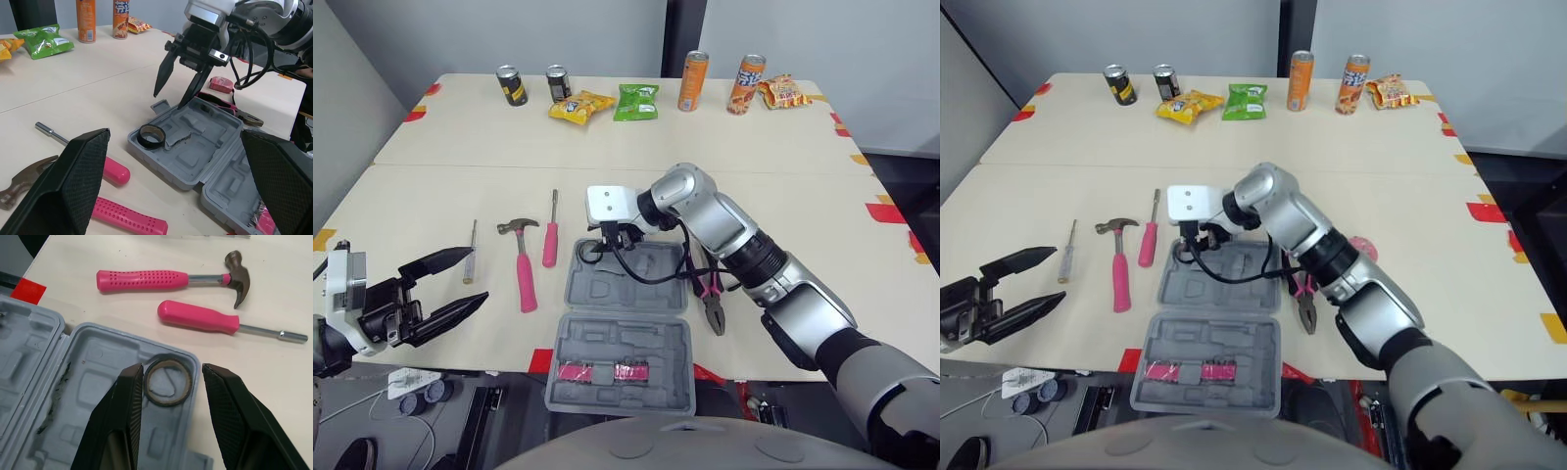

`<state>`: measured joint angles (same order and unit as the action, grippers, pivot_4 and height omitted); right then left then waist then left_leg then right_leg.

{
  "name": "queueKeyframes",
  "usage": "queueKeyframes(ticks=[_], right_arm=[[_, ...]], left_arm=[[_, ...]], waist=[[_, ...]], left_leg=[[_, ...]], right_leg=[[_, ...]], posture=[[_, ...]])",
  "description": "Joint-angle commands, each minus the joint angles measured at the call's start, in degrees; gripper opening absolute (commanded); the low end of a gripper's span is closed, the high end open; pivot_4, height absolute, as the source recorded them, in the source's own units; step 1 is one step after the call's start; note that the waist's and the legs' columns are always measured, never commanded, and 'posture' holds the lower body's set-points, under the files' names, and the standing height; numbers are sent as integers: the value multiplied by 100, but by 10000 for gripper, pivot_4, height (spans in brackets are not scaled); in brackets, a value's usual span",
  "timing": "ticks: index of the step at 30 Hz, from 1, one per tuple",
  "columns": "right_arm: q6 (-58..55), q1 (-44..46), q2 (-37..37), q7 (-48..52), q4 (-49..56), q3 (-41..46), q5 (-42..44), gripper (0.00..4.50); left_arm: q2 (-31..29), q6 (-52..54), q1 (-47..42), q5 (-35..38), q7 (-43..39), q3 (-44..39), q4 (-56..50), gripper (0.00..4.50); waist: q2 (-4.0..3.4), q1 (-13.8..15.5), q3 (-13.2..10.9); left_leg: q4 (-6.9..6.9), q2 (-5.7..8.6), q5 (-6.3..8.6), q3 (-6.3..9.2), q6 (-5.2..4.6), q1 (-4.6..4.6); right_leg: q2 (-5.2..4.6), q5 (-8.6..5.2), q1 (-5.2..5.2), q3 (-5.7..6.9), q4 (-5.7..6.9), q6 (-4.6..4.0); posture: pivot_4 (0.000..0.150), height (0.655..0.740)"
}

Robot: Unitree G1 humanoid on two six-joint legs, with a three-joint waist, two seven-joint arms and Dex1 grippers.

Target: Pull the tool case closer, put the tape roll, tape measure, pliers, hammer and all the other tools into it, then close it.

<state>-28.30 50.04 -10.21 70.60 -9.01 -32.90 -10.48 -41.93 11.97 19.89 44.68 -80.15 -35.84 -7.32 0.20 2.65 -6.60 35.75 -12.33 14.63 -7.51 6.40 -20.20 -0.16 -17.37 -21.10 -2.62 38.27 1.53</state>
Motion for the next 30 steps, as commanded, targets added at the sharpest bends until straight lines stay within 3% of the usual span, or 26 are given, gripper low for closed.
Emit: queueKeyframes(ticks=[1, 9, 29, 30], right_arm=[[-117, -28, 141, -198, 169, -115, 52, 20319], [-209, -350, 245, -567, 65, -498, -51, 20319], [-260, -184, 522, -1110, -725, -879, -323, 20319], [-249, -189, 526, -1102, -733, -873, -315, 17956]], left_arm=[[-71, -49, -30, -8, -66, -27, 0, 45000], [-64, -55, 4, -37, -95, -53, -3, 45000], [-70, -88, -39, -26, -175, -45, -36, 45000], [-68, -89, -40, -27, -172, -44, -39, 45000]], waist=[[0, -3, 0], [0, 21, 0], [-1, 16, -1], [-1, 17, 0]], left_leg=[[0, 0, 0, 0, 0, 0], [0, 0, 0, 1, 2, -1], [-1, 0, 0, 4, 4, 0], [0, 0, 0, 4, 4, 0]], right_leg=[[0, 0, 0, 0, 0, 0], [-1, 0, 3, 3, -7, 0], [-1, 0, 3, 12, -9, 0], [-1, 0, 3, 12, -8, 0]], posture=[[1500, 7385], [1500, 7385], [1500, 7385], [1500, 7385]])
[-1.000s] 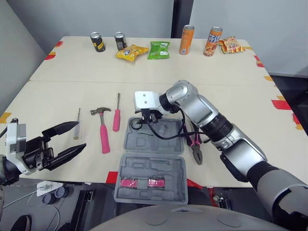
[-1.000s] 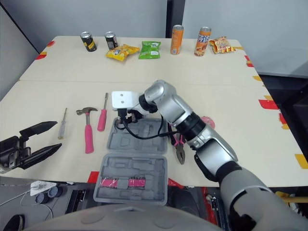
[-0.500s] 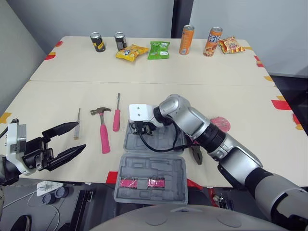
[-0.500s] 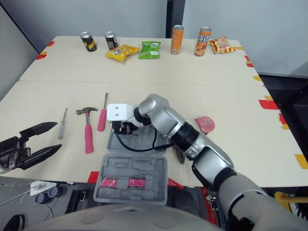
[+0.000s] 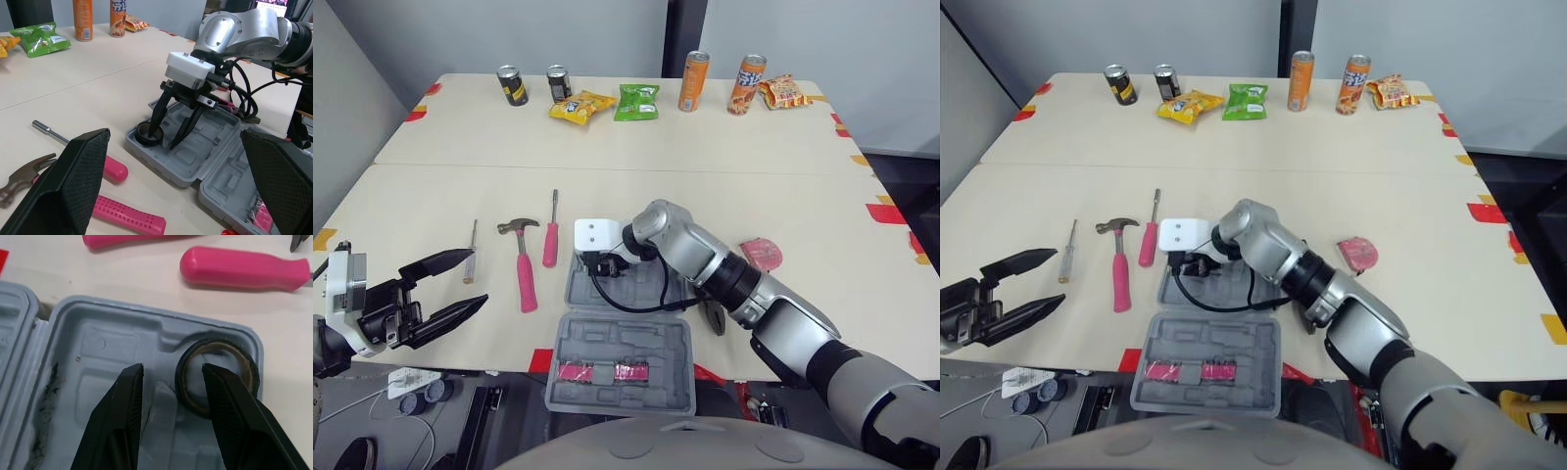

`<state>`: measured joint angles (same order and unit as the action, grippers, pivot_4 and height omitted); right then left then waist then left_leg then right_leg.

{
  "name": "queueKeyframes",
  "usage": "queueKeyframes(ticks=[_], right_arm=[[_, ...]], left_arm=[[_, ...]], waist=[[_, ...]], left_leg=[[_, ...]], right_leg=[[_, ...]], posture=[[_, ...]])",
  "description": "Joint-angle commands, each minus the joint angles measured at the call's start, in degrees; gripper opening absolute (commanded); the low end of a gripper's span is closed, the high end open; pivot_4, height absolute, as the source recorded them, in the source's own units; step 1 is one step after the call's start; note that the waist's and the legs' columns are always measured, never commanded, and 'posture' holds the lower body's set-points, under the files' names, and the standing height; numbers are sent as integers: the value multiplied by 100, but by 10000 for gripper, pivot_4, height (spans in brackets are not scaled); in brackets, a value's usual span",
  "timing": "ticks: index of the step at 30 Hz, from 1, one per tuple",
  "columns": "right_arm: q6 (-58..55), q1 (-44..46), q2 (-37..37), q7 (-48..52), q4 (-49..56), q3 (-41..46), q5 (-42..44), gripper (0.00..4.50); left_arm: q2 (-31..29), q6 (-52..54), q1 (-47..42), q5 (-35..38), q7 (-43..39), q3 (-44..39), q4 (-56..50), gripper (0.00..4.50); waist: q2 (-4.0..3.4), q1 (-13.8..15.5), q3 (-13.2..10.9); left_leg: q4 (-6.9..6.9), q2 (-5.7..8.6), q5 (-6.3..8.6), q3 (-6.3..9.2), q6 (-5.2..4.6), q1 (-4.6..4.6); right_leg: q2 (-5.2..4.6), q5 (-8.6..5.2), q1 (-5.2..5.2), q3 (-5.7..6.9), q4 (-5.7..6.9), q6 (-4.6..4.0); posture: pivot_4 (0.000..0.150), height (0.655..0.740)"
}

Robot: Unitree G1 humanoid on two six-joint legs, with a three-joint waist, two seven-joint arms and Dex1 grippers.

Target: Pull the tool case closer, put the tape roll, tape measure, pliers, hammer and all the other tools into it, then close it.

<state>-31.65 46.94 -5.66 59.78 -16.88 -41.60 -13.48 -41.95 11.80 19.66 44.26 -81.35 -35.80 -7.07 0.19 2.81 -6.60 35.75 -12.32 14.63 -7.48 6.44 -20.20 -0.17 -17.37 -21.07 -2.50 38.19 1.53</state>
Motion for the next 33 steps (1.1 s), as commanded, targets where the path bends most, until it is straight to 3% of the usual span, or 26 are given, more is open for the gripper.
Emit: queueKeyframes(ticks=[1, 6, 33], right_arm=[[113, 123, 73, -22, 52, 8, -13, 15083], [3, 191, 44, 78, 254, 92, 53, 240], [-38, 351, -61, 200, 473, -101, -65, 240]], left_arm=[[-65, -70, -18, 17, -50, -48, -69, 45000], [-60, -71, -23, 13, -46, -47, -65, 45000], [-36, -53, -41, -9, 4, 12, -95, 45000]], waist=[[0, 0, 0], [0, -1, 0], [1, 2, 1]], left_leg=[[0, 0, 0, 0, 0, 0], [0, 0, 0, 0, 0, 2], [0, 0, 0, 1, 1, 0]], right_leg=[[0, 0, 0, -1, 0, 0], [0, 0, 0, 1, 1, 0], [0, 0, 1, 1, 3, 0]], posture=[[1500, 7385], [1500, 7385], [1500, 7385]])
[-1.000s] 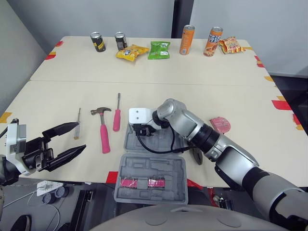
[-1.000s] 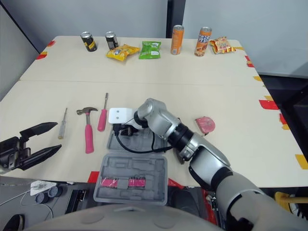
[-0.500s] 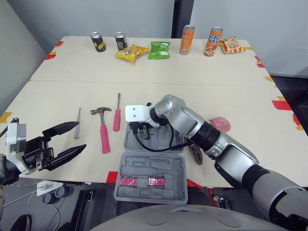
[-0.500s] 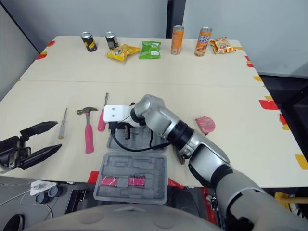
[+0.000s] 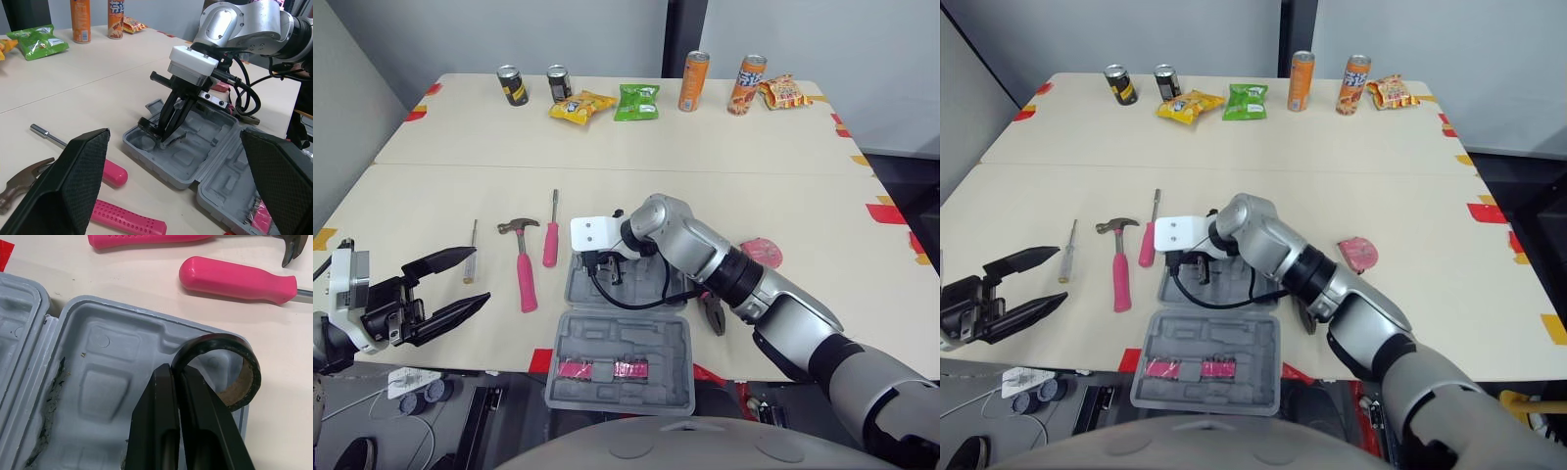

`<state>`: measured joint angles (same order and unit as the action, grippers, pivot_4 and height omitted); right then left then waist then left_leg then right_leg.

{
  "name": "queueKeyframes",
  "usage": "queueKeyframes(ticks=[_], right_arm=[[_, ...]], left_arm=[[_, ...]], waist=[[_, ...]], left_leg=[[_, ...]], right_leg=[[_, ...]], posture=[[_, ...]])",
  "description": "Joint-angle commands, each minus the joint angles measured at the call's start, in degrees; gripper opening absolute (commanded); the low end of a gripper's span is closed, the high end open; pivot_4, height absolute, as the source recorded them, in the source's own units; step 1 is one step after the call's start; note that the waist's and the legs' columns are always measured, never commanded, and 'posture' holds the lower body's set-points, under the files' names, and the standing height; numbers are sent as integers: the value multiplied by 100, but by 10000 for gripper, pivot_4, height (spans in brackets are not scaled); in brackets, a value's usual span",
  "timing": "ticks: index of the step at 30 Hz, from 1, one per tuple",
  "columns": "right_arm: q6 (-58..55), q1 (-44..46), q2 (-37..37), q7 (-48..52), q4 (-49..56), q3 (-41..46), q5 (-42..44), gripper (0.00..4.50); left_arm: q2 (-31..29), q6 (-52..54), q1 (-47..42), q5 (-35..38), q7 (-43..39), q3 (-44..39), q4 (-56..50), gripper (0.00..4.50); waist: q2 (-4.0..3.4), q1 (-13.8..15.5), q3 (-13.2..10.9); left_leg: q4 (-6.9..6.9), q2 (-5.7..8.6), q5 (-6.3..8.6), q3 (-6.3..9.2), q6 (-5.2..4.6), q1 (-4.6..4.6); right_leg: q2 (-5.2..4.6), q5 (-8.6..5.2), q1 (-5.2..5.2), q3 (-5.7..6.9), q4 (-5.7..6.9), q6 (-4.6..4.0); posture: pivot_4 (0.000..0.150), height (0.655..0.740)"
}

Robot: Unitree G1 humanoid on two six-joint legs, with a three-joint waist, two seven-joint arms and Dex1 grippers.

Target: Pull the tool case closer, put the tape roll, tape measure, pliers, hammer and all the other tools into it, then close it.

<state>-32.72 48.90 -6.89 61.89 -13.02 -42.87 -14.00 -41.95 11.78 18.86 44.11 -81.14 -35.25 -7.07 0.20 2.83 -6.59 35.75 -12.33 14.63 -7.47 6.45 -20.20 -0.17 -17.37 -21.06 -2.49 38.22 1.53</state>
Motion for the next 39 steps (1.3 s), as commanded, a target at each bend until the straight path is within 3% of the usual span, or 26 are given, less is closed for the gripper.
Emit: queueKeyframes(ticks=[1, 3, 15, 17, 23, 30, 39], right_arm=[[71, 157, 65, -14, 80, 29, -13, 240], [74, 157, 64, -12, 76, 28, -13, 240], [154, 200, 117, -77, -12, 72, -18, 40832], [124, 225, 109, -55, 44, 93, -2, 44515], [-28, 84, 236, -185, 274, 540, 384, 44515], [523, -545, 300, -694, 205, 1113, 813, 22745], [1284, -1090, 292, -997, -139, 1317, 964, 22745]], left_arm=[[-34, -50, 45, 7, -14, -42, -102, 45000], [-31, -50, 51, 9, -9, -40, -108, 45000], [-34, -52, 79, 18, 1, -43, -123, 45000], [-35, -49, 81, 21, 1, -43, -123, 45000], [-42, -59, 76, 18, -4, -50, -113, 45000], [-81, -65, 14, 6, -24, -43, -73, 45000], [-109, -50, -46, -15, -29, -11, -58, 45000]], waist=[[0, 0, 0], [0, 0, 0], [0, -1, 0], [0, 0, 0], [1, 1, 1], [5, 30, 3], [5, 7, 3]], left_leg=[[0, 0, 0, 0, 0, 0], [0, 0, 0, 0, 0, 0], [0, 0, 0, 0, 0, 0], [0, 0, 0, 0, 0, 0], [0, 0, 0, 0, 0, 0], [1, 0, 0, 1, 1, -1], [-1, 0, 1, 2, 3, 1]], right_leg=[[0, 0, 0, 0, 0, 0], [0, 0, 0, 0, -1, 0], [0, 0, 0, -1, 0, 0], [0, 0, 0, 0, 0, 0], [0, 0, 0, -3, 0, 0], [0, 0, 3, -1, 4, 0], [0, 0, 4, -2, -7, 0]], posture=[[1500, 7385], [1500, 7385], [1500, 7385], [1500, 7385], [1500, 7385], [1500, 7385], [1500, 7385]])
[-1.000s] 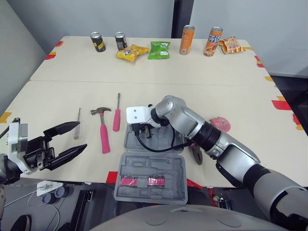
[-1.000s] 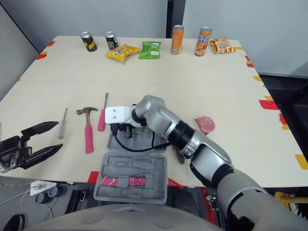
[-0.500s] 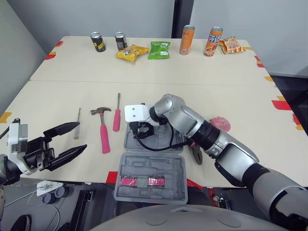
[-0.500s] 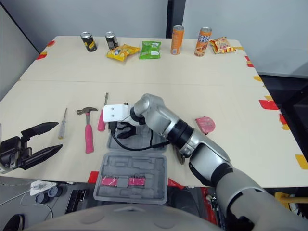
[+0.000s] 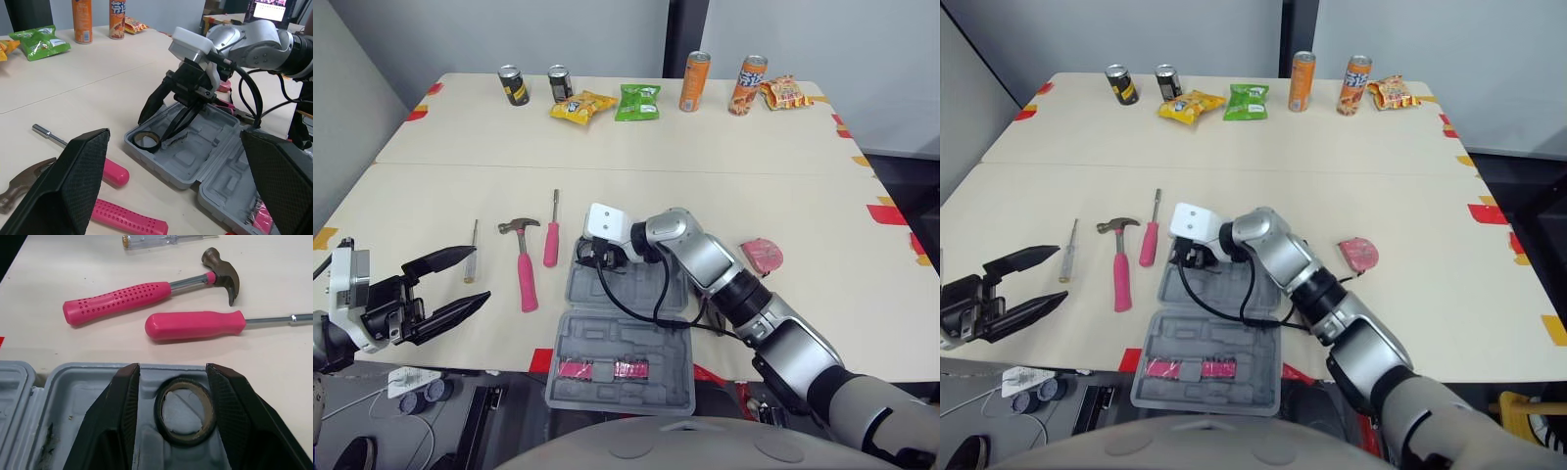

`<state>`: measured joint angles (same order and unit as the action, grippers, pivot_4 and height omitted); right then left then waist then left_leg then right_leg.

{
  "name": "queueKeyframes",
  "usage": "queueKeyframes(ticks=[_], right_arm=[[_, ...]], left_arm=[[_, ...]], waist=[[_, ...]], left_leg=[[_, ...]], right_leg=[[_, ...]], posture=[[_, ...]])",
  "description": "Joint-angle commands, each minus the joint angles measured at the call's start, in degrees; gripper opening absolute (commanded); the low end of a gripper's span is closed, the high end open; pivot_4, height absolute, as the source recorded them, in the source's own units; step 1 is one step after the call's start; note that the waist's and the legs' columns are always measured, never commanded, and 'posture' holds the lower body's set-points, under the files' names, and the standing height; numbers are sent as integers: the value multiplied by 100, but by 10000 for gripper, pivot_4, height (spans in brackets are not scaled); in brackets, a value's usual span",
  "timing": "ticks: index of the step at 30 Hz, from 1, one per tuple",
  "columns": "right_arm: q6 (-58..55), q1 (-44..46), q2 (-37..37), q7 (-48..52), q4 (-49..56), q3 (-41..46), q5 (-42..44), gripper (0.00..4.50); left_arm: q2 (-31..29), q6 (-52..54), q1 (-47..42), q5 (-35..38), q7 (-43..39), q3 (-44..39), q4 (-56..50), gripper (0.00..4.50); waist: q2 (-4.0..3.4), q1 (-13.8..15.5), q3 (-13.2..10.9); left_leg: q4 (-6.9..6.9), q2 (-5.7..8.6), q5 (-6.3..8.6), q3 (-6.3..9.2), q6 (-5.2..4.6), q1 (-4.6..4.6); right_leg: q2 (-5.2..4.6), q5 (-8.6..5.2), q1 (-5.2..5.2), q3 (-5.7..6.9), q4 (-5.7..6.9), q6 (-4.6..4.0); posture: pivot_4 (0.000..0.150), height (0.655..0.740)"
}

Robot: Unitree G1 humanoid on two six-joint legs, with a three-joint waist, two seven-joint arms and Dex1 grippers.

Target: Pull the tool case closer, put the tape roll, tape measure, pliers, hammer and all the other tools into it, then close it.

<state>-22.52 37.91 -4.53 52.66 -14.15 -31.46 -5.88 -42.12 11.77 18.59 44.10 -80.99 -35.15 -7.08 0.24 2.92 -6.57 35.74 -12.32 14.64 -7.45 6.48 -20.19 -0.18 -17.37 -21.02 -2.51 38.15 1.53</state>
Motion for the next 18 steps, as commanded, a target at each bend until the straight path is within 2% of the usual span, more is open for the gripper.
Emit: queueKeyframes(ticks=[1, 5, 18], right_arm=[[324, -11, 57, -77, -74, 189, 165, 20122], [374, -24, 53, -198, -168, 178, 128, 8213], [409, 9, 101, -367, -749, 312, 161, 8213]], left_arm=[[-96, -46, -22, -13, -43, -20, -62, 45000], [-103, -32, -16, -1, -36, -21, -87, 45000], [-125, 10, -40, 4, -2, 8, -138, 45000]], waist=[[0, -2, 0], [0, 0, 0], [0, 3, 0]], left_leg=[[0, 0, 0, 0, 0, 1], [0, 0, 0, 1, 0, 0], [0, 0, 0, 2, 0, -1]], right_leg=[[0, 0, 0, 0, 0, 0], [0, 0, 0, 1, 2, 0], [0, 0, 1, 2, 0, 0]], posture=[[1500, 7385], [1500, 7385], [1500, 7385]])
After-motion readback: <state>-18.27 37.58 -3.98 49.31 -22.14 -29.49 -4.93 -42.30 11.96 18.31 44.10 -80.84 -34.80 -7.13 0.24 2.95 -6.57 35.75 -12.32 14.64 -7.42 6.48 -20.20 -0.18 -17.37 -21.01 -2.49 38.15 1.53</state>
